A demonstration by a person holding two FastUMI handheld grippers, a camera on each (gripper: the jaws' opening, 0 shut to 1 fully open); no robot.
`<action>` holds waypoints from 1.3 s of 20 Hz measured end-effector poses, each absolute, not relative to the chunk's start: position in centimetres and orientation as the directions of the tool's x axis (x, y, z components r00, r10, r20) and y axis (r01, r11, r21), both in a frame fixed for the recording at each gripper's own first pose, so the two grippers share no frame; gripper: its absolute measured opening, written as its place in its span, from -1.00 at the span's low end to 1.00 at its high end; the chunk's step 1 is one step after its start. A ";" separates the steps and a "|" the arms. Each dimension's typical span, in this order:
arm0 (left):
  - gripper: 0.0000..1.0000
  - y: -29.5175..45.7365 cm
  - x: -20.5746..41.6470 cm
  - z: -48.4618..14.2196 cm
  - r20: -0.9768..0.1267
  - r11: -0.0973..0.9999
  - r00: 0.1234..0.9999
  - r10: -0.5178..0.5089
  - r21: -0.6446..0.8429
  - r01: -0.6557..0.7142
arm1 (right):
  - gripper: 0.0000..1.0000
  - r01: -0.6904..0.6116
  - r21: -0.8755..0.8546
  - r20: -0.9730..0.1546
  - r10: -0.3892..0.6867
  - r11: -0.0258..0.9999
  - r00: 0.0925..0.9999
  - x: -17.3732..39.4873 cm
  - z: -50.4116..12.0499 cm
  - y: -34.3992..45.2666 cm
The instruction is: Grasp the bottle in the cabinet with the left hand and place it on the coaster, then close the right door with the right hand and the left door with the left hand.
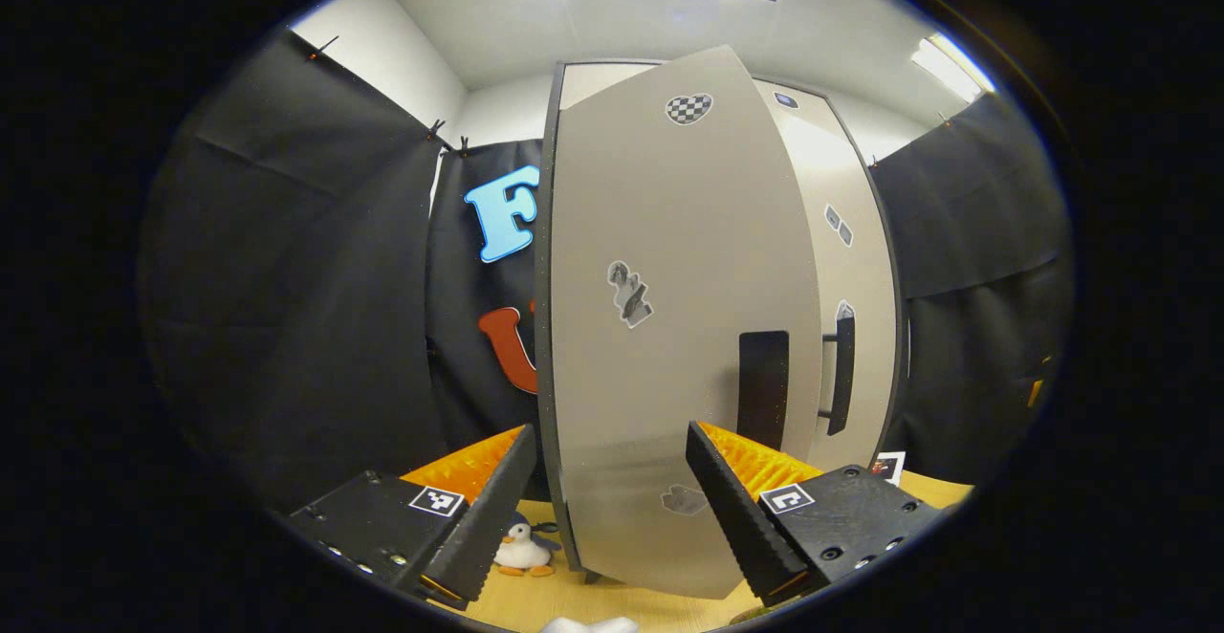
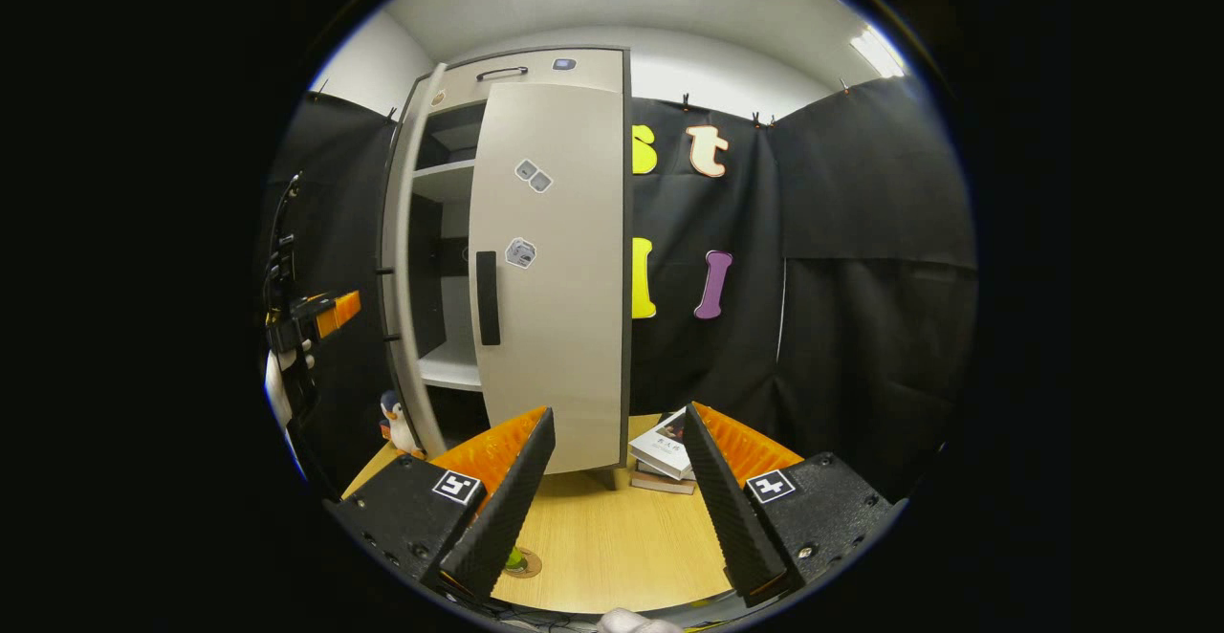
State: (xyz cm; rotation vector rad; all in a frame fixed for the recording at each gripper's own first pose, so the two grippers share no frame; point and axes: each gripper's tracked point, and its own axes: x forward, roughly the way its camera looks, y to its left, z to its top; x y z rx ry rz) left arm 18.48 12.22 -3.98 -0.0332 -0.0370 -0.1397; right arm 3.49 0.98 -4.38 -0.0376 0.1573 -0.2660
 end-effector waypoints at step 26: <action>0.92 8.5 7.0 -7.2 -0.067 0.987 0.984 -0.163 -0.017 0.162 | 0.67 0.187 -0.089 -0.150 -0.198 0.978 0.969 5.4 -5.2 3.6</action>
